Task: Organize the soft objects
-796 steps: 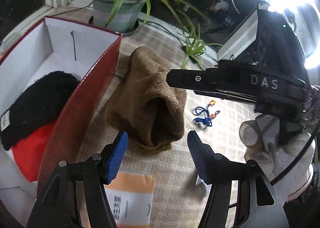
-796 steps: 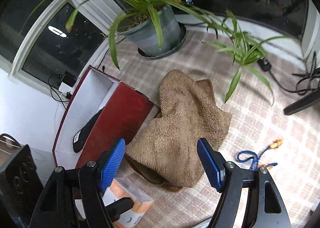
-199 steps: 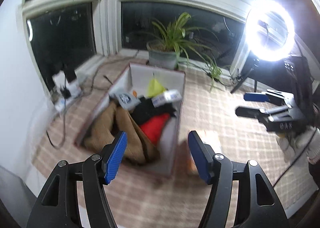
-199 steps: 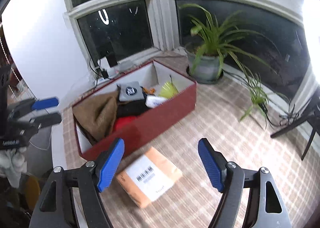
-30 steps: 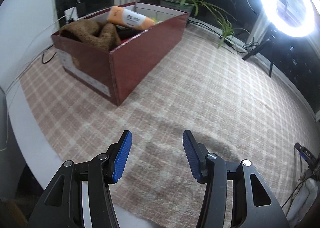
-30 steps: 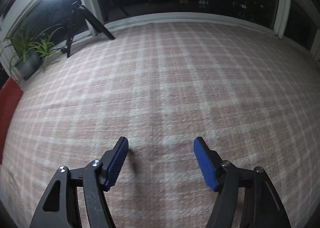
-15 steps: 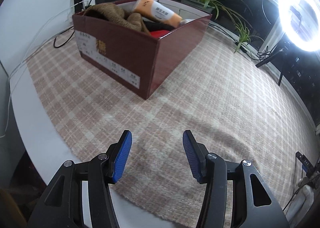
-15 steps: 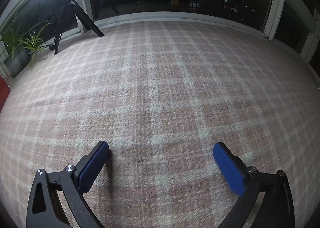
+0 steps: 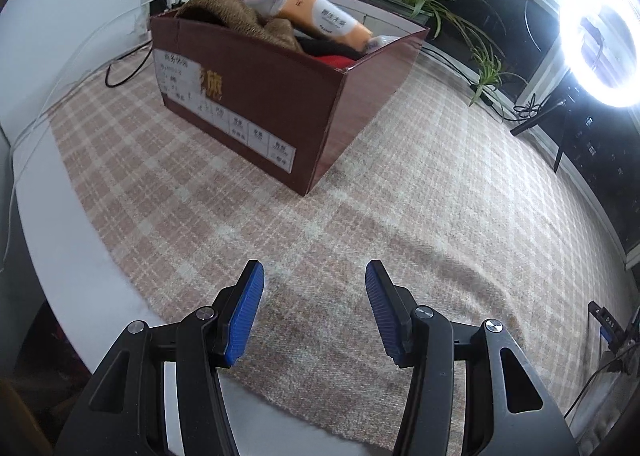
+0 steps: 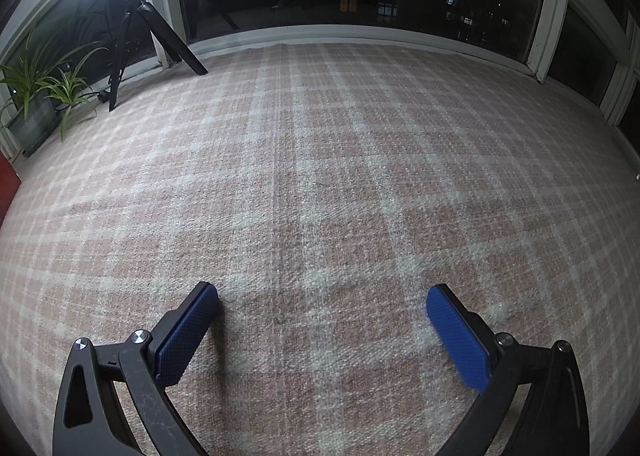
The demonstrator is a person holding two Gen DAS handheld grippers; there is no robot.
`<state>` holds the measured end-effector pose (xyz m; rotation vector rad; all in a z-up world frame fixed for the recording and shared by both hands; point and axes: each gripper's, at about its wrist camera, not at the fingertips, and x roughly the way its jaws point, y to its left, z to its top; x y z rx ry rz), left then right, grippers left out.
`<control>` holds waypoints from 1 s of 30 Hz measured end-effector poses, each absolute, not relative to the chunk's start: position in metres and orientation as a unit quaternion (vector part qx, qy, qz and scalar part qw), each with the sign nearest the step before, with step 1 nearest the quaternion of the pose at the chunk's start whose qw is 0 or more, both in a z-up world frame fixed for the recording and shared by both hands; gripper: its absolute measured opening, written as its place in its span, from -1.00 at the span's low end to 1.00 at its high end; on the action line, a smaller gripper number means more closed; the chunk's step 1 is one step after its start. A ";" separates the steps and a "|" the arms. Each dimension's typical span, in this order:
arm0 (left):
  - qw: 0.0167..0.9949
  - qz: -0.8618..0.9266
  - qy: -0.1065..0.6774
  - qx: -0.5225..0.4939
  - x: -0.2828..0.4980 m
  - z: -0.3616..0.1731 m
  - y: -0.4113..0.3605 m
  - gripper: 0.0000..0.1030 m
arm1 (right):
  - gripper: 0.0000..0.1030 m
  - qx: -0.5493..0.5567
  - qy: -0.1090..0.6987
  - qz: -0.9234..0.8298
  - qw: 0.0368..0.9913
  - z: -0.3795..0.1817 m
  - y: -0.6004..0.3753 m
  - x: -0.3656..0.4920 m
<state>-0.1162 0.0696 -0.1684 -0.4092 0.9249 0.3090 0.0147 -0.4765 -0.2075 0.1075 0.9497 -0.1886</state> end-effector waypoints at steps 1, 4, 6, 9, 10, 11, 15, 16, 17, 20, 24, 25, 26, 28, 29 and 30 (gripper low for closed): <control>0.862 0.148 0.442 -0.197 -0.117 -0.170 0.070 0.00 | 1.00 0.052 0.456 -0.091 0.884 -0.208 -0.476 0.015; 0.860 0.148 0.447 -0.195 -0.116 -0.173 0.069 0.00 | 1.00 0.052 0.456 -0.091 0.884 -0.208 -0.476 0.015; 0.861 0.148 0.450 -0.184 -0.115 -0.174 0.066 0.00 | 1.00 0.052 0.456 -0.091 0.884 -0.208 -0.477 0.014; 0.862 0.151 0.451 -0.174 -0.116 -0.174 0.062 0.00 | 1.00 0.052 0.456 -0.091 0.884 -0.208 -0.477 0.014; 0.862 0.153 0.451 -0.172 -0.117 -0.174 0.061 0.00 | 1.00 0.052 0.456 -0.091 0.884 -0.208 -0.476 0.015; 0.862 0.155 0.451 -0.171 -0.117 -0.174 0.060 0.00 | 1.00 0.052 0.456 -0.091 0.884 -0.208 -0.477 0.014; 0.861 0.161 0.448 -0.178 -0.123 -0.173 0.061 0.00 | 1.00 0.052 0.456 -0.091 0.884 -0.208 -0.477 0.014; 0.862 0.162 0.447 -0.178 -0.124 -0.173 0.061 0.00 | 1.00 0.052 0.456 -0.091 0.884 -0.208 -0.476 0.015; 0.861 0.164 0.446 -0.179 -0.126 -0.174 0.062 0.00 | 1.00 0.052 0.456 -0.091 0.884 -0.208 -0.476 0.015; 0.858 0.170 0.446 -0.188 -0.132 -0.176 0.066 0.00 | 1.00 0.052 0.456 -0.091 0.884 -0.208 -0.477 0.015; 0.855 0.179 0.444 -0.203 -0.139 -0.178 0.073 0.00 | 1.00 0.052 0.456 -0.091 0.884 -0.208 -0.477 0.014; 0.854 0.180 0.442 -0.206 -0.141 -0.178 0.075 0.00 | 1.00 0.052 0.456 -0.091 0.884 -0.208 -0.476 0.015; 0.855 0.183 0.439 -0.206 -0.144 -0.178 0.077 0.00 | 1.00 0.052 0.457 -0.091 0.884 -0.208 -0.476 0.015; 0.855 0.189 0.435 -0.209 -0.149 -0.178 0.080 0.00 | 1.00 0.052 0.456 -0.091 0.884 -0.208 -0.476 0.015; 0.854 0.190 0.435 -0.214 -0.151 -0.179 0.082 0.00 | 1.00 0.052 0.457 -0.091 0.884 -0.208 -0.476 0.015; 0.852 0.191 0.436 -0.217 -0.152 -0.180 0.083 0.00 | 1.00 0.052 0.457 -0.091 0.884 -0.208 -0.476 0.015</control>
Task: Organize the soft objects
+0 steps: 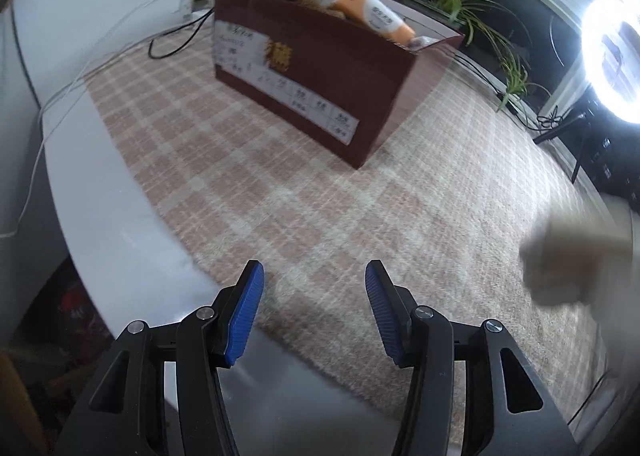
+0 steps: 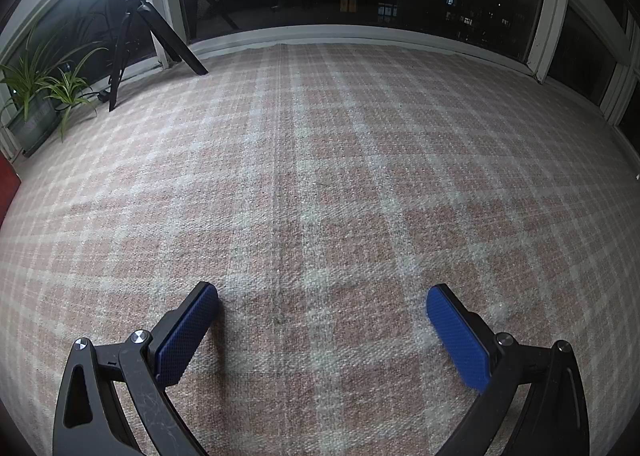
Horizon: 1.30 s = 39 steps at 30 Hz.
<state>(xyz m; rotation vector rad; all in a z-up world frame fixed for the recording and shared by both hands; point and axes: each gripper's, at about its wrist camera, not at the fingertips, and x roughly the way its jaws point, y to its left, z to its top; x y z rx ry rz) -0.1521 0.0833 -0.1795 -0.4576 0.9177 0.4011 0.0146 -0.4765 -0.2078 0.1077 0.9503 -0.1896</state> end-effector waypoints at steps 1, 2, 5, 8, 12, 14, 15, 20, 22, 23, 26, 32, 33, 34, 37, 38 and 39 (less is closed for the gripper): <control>0.851 0.192 0.435 -0.221 -0.155 -0.180 0.085 0.00 | 1.00 0.052 0.457 -0.091 0.883 -0.208 -0.476 0.015; 0.852 0.195 0.433 -0.221 -0.157 -0.180 0.087 0.00 | 1.00 0.052 0.457 -0.091 0.883 -0.208 -0.477 0.015; 0.852 0.203 0.430 -0.219 -0.163 -0.182 0.092 0.00 | 1.00 0.052 0.457 -0.091 0.883 -0.208 -0.476 0.015; 0.847 0.209 0.433 -0.227 -0.167 -0.187 0.099 -0.02 | 1.00 0.052 0.457 -0.091 0.883 -0.208 -0.476 0.015; 0.847 0.220 0.425 -0.232 -0.172 -0.188 0.107 -0.04 | 1.00 0.052 0.457 -0.091 0.883 -0.208 -0.477 0.014; 0.846 0.220 0.423 -0.237 -0.173 -0.188 0.107 -0.03 | 1.00 0.052 0.457 -0.091 0.883 -0.208 -0.476 0.015; 0.846 0.219 0.424 -0.237 -0.173 -0.188 0.107 -0.03 | 1.00 0.052 0.457 -0.091 0.883 -0.208 -0.477 0.014; 0.851 0.206 0.422 -0.234 -0.171 -0.183 0.098 -0.03 | 1.00 0.052 0.457 -0.091 0.883 -0.208 -0.476 0.015; 0.851 0.200 0.426 -0.233 -0.168 -0.182 0.094 -0.03 | 1.00 0.052 0.457 -0.091 0.883 -0.208 -0.476 0.015; 0.852 0.196 0.428 -0.232 -0.166 -0.182 0.091 -0.03 | 1.00 0.052 0.457 -0.091 0.883 -0.208 -0.476 0.015; 0.856 0.185 0.430 -0.221 -0.164 -0.179 0.083 -0.03 | 1.00 0.052 0.457 -0.091 0.883 -0.208 -0.476 0.015; 0.863 0.165 0.435 -0.196 -0.158 -0.173 0.060 -0.03 | 1.00 0.052 0.457 -0.091 0.883 -0.208 -0.477 0.014; 0.863 0.163 0.436 -0.195 -0.157 -0.172 0.060 -0.03 | 1.00 0.052 0.457 -0.091 0.883 -0.208 -0.477 0.014; 0.864 0.161 0.436 -0.193 -0.156 -0.172 0.058 -0.03 | 1.00 0.052 0.457 -0.091 0.883 -0.208 -0.476 0.015; 0.865 0.158 0.437 -0.188 -0.156 -0.171 0.054 -0.03 | 1.00 0.052 0.457 -0.091 0.883 -0.208 -0.476 0.015; 0.866 0.157 0.436 -0.187 -0.157 -0.170 0.054 -0.03 | 1.00 0.052 0.457 -0.091 0.883 -0.208 -0.476 0.015; 0.866 0.158 0.436 -0.187 -0.158 -0.171 0.053 -0.03 | 1.00 0.052 0.457 -0.091 0.883 -0.208 -0.477 0.014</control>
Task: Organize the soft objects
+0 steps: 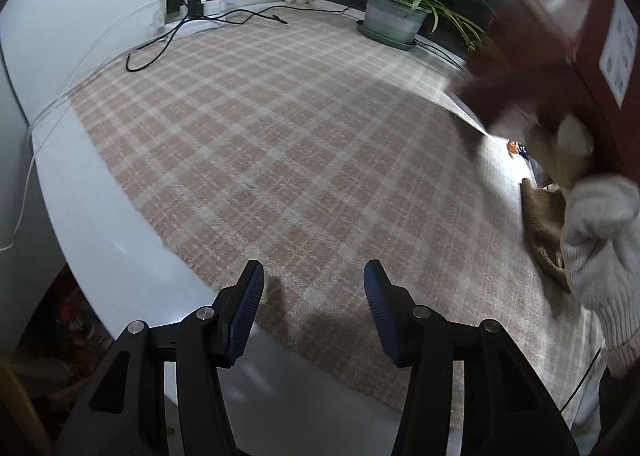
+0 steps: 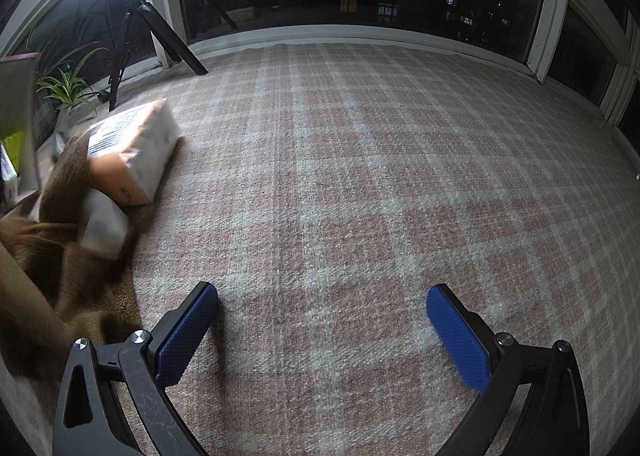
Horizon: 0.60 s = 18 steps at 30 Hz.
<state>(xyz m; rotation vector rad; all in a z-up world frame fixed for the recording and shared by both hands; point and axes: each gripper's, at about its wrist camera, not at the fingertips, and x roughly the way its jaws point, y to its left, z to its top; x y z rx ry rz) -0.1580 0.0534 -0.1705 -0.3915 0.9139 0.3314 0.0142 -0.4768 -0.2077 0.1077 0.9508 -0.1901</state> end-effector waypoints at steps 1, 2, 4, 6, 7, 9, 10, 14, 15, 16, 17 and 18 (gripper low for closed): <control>0.866 0.159 0.436 -0.186 -0.159 -0.170 0.053 -0.03 | 1.00 0.052 0.457 -0.091 0.883 -0.208 -0.476 0.015; 0.865 0.161 0.437 -0.186 -0.161 -0.171 0.054 -0.03 | 1.00 0.052 0.457 -0.091 0.883 -0.208 -0.476 0.015; 0.864 0.165 0.438 -0.188 -0.162 -0.171 0.056 -0.03 | 1.00 0.052 0.457 -0.091 0.883 -0.208 -0.476 0.015; 0.861 0.170 0.438 -0.192 -0.166 -0.172 0.061 -0.03 | 1.00 0.052 0.457 -0.091 0.883 -0.208 -0.476 0.014; 0.860 0.172 0.439 -0.193 -0.167 -0.172 0.063 -0.03 | 1.00 0.052 0.457 -0.091 0.883 -0.208 -0.476 0.015; 0.860 0.176 0.438 -0.195 -0.169 -0.172 0.067 -0.03 | 1.00 0.052 0.457 -0.091 0.883 -0.208 -0.477 0.014; 0.859 0.178 0.437 -0.197 -0.170 -0.172 0.069 -0.03 | 1.00 0.052 0.457 -0.091 0.883 -0.208 -0.477 0.014; 0.858 0.181 0.437 -0.201 -0.172 -0.173 0.074 -0.03 | 1.00 0.052 0.457 -0.091 0.883 -0.208 -0.476 0.015; 0.858 0.182 0.436 -0.201 -0.173 -0.173 0.076 -0.03 | 1.00 0.052 0.457 -0.091 0.883 -0.208 -0.477 0.014; 0.858 0.183 0.436 -0.202 -0.174 -0.173 0.078 -0.03 | 1.00 0.052 0.457 -0.091 0.883 -0.208 -0.476 0.015; 0.857 0.184 0.436 -0.203 -0.174 -0.174 0.080 -0.03 | 1.00 0.052 0.457 -0.091 0.883 -0.208 -0.476 0.015; 0.856 0.186 0.437 -0.204 -0.174 -0.175 0.081 -0.03 | 1.00 0.052 0.457 -0.091 0.883 -0.208 -0.477 0.014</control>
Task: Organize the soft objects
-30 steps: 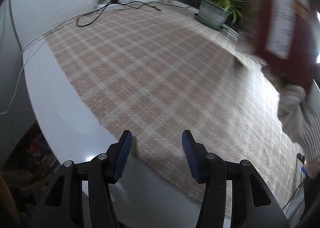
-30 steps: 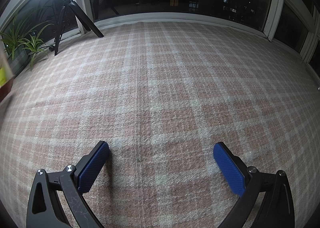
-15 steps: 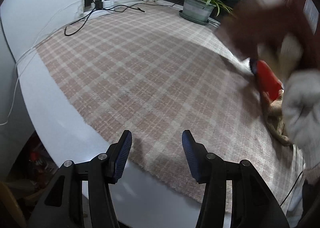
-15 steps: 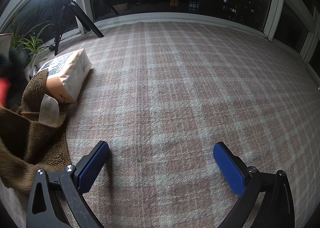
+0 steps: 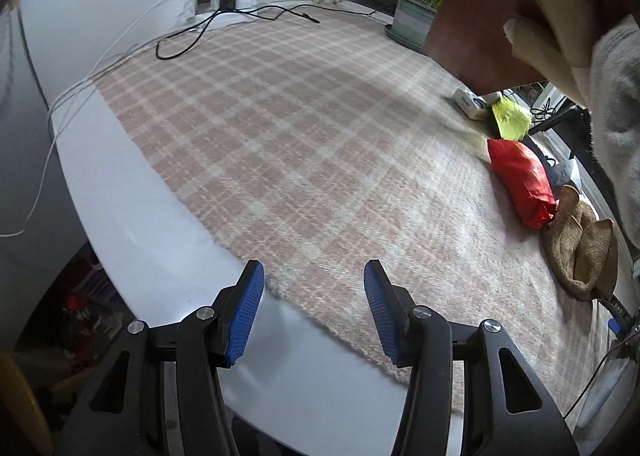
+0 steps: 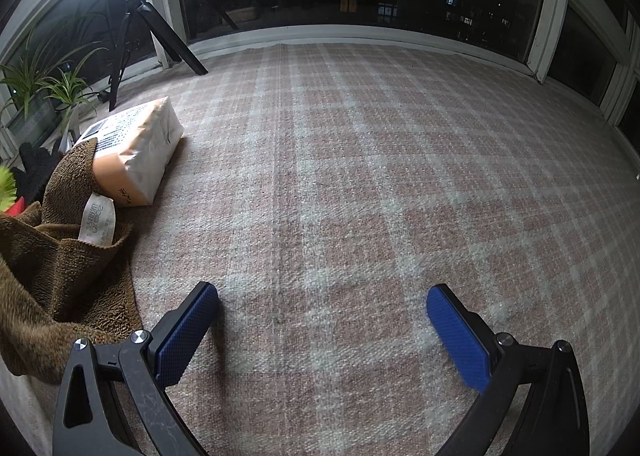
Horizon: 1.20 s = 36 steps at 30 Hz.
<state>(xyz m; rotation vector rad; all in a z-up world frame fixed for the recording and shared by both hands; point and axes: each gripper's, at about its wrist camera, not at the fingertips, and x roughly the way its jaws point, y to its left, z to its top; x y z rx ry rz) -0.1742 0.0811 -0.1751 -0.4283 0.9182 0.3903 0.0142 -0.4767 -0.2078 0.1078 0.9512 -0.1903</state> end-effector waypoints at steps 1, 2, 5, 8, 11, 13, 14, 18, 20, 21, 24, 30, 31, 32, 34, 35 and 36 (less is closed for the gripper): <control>0.855 0.187 0.437 -0.205 -0.175 -0.176 0.083 -0.03 | 1.00 0.052 0.457 -0.091 0.883 -0.208 -0.476 0.015; 0.854 0.187 0.439 -0.207 -0.175 -0.177 0.085 -0.03 | 1.00 0.052 0.457 -0.091 0.883 -0.208 -0.476 0.015; 0.853 0.188 0.440 -0.209 -0.176 -0.180 0.090 -0.03 | 1.00 0.052 0.457 -0.091 0.883 -0.208 -0.476 0.015; 0.851 0.188 0.442 -0.213 -0.175 -0.182 0.095 -0.03 | 1.00 0.052 0.457 -0.092 0.883 -0.208 -0.476 0.015; 0.851 0.185 0.443 -0.213 -0.174 -0.183 0.096 -0.03 | 1.00 0.052 0.457 -0.092 0.883 -0.208 -0.476 0.015; 0.852 0.183 0.442 -0.213 -0.175 -0.183 0.097 -0.03 | 1.00 0.052 0.457 -0.092 0.883 -0.208 -0.476 0.015; 0.853 0.181 0.441 -0.212 -0.175 -0.183 0.097 -0.03 | 1.00 0.052 0.457 -0.092 0.883 -0.208 -0.477 0.014; 0.854 0.178 0.440 -0.213 -0.177 -0.185 0.098 -0.03 | 1.00 0.052 0.457 -0.092 0.883 -0.208 -0.477 0.014; 0.852 0.178 0.442 -0.216 -0.178 -0.187 0.100 -0.03 | 1.00 0.052 0.457 -0.092 0.883 -0.208 -0.477 0.014; 0.852 0.179 0.442 -0.216 -0.178 -0.187 0.101 -0.04 | 1.00 0.052 0.457 -0.092 0.883 -0.208 -0.476 0.015; 0.851 0.181 0.443 -0.217 -0.179 -0.188 0.104 -0.03 | 1.00 0.052 0.457 -0.092 0.883 -0.208 -0.477 0.014; 0.849 0.189 0.442 -0.221 -0.181 -0.190 0.110 -0.03 | 1.00 0.052 0.457 -0.092 0.883 -0.208 -0.477 0.014; 0.848 0.190 0.442 -0.222 -0.181 -0.190 0.111 -0.03 | 1.00 0.052 0.457 -0.092 0.883 -0.208 -0.477 0.014; 0.848 0.190 0.442 -0.222 -0.181 -0.190 0.112 -0.03 | 1.00 0.052 0.457 -0.092 0.883 -0.208 -0.477 0.014; 0.848 0.190 0.442 -0.222 -0.179 -0.188 0.112 -0.03 | 1.00 0.052 0.457 -0.092 0.883 -0.208 -0.477 0.014; 0.849 0.189 0.441 -0.221 -0.178 -0.187 0.111 -0.04 | 1.00 0.052 0.457 -0.092 0.883 -0.208 -0.476 0.014; 0.851 0.186 0.440 -0.219 -0.176 -0.185 0.110 -0.03 | 1.00 0.052 0.457 -0.092 0.883 -0.208 -0.477 0.014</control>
